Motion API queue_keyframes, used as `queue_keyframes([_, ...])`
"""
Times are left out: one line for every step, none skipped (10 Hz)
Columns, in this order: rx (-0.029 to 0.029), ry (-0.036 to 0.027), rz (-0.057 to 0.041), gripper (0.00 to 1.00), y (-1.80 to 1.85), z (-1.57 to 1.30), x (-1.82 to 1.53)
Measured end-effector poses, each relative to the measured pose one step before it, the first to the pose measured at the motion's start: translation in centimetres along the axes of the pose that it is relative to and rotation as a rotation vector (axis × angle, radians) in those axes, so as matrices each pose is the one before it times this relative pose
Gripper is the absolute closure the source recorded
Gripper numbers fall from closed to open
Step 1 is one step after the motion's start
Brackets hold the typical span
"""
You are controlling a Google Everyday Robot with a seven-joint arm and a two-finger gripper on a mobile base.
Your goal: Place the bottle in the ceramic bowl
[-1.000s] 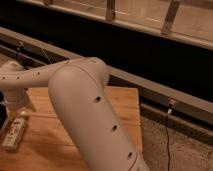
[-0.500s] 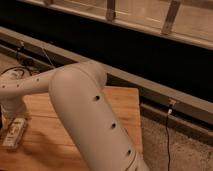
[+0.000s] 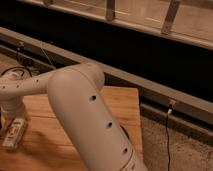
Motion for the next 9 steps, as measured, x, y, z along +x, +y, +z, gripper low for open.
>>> queue_keyframes([0.00116,0.00091,-0.00217,0.35,0.075,0.104,-0.253])
queue_keyframes([0.00435,0.00422,0.00111,0.35,-0.111,0.209,-0.269])
queue_keyframes([0.00608,0.00508,0.00178,0.35,-0.110,0.213,-0.271])
queue_keyframes([0.00688,0.00525,0.00187,0.35,-0.061,0.197,-0.213])
queue_keyframes([0.01207,0.00883,0.00567,0.35,-0.279,0.491,-0.371])
queue_keyframes([0.00653,0.00829,0.00485,0.35,-0.313,0.661,-0.277])
queue_keyframes([0.00439,0.00698,0.00291,0.35,-0.154,0.624,-0.374])
queue_keyframes([0.00232,0.00672,0.00017,0.35,0.040,0.549,-0.315])
queue_keyframes([0.00217,0.01010,-0.00016,0.35,0.053,0.794,-0.391])
